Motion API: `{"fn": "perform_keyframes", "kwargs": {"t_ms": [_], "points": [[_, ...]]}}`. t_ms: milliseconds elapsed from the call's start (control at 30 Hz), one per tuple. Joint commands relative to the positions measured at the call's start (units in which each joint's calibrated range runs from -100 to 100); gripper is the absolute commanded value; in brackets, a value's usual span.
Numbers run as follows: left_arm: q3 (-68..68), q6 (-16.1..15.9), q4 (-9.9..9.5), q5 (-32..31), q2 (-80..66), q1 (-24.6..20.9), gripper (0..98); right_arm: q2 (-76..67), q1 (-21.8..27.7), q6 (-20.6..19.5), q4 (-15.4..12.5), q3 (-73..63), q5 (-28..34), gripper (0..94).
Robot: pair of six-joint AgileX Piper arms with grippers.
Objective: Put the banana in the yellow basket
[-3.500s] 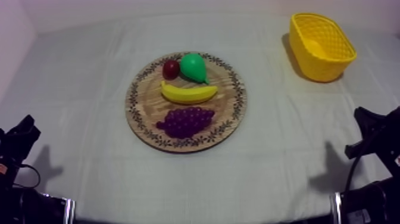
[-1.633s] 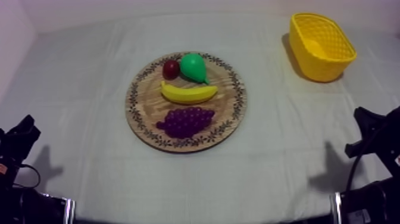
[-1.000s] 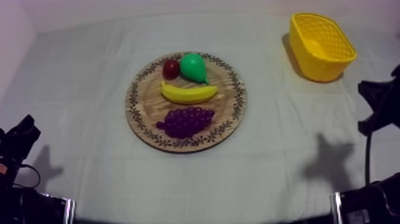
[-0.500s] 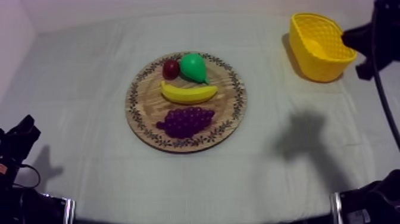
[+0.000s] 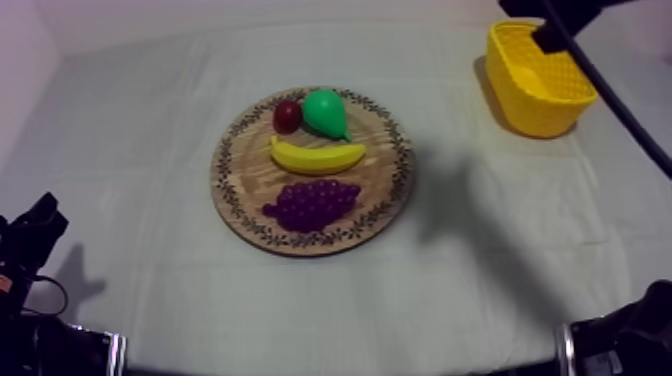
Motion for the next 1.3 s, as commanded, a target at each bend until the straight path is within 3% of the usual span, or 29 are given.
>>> {"fn": "perform_keyframes", "kwargs": {"t_ms": [0,233,467,900,967,1133,1267], "points": [[-0.01,0.01,-0.03,-0.02,-0.05,-0.01,0.1,3.84,-1.46,-0.6,0.6,-5.8,2.85,0.6],[-0.01,-0.01,-0.03,-0.02,-0.05,-0.01,0.1,11.31,-5.27,-2.04,0.95,-14.17,8.31,0.6],[-0.01,0.0,-0.03,-0.02,-0.05,-0.01,0.1,18.59,-7.31,-2.38,-1.62,-19.91,12.39,0.8],[-0.01,0.01,-0.03,-0.02,-0.05,-0.01,0.1,25.53,-8.36,-2.27,-2.18,-22.93,11.43,7.3],[-0.01,0.02,-0.03,-0.02,-0.05,-0.01,0.1,26.17,-8.35,-1.59,-2.58,-23.63,11.63,13.6],[-0.01,0.02,-0.03,-0.02,-0.05,-0.01,0.1,27.43,-8.67,0.62,-2.58,-23.91,11.61,42.7],[-0.01,0.02,-0.03,-0.02,-0.05,-0.01,0.1,27.93,-9.06,1.08,-1.81,-22.52,9.65,51.4]]}}
